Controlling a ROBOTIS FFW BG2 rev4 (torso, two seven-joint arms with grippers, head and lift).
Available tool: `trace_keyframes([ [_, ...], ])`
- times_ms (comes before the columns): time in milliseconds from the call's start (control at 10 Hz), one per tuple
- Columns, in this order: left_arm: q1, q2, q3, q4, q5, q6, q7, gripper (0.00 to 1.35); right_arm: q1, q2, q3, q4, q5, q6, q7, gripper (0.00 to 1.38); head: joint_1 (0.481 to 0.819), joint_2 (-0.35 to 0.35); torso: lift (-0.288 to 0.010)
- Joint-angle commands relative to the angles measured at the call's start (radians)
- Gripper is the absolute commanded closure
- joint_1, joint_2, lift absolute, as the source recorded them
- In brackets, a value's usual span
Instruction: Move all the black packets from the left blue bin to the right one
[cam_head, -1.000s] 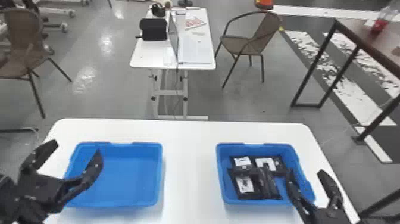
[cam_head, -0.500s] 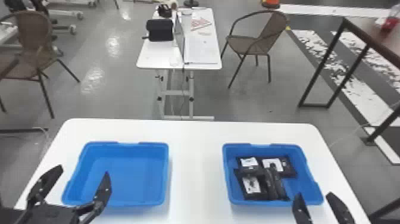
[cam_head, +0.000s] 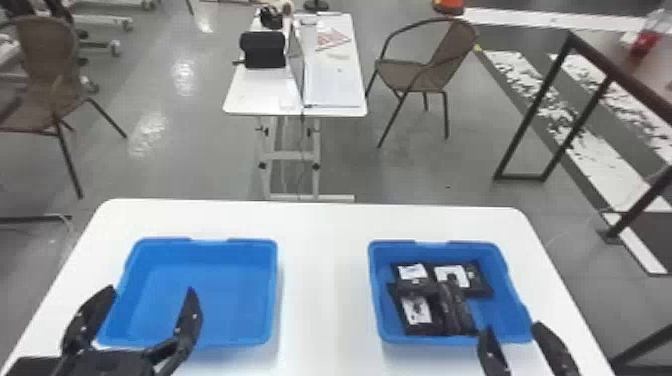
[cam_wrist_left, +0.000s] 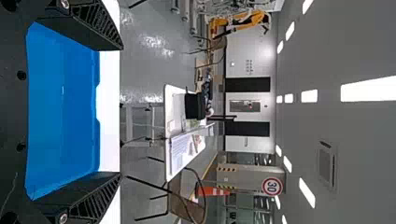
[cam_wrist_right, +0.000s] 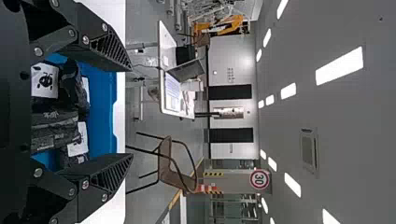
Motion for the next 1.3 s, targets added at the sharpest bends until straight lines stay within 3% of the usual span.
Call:
trace_keyframes([
  [0, 0.0, 0.023, -0.019, 0.001, 0.016, -0.008, 0.007, 0.08, -0.002, 0.001, 0.0, -0.003, -0.001, 0.0, 0.002, 0.41, 0.695, -0.098, 0.0],
  [200, 0.013, -0.013, -0.008, 0.001, 0.007, -0.015, 0.006, 0.09, -0.002, 0.001, 0.002, -0.002, -0.003, 0.0, 0.002, 0.41, 0.695, -0.111, 0.0],
  [1200, 0.011, -0.003, -0.011, 0.002, 0.031, -0.007, 0.001, 0.09, -0.005, 0.001, 0.003, 0.001, -0.004, 0.006, 0.011, 0.41, 0.695, -0.105, 0.0],
])
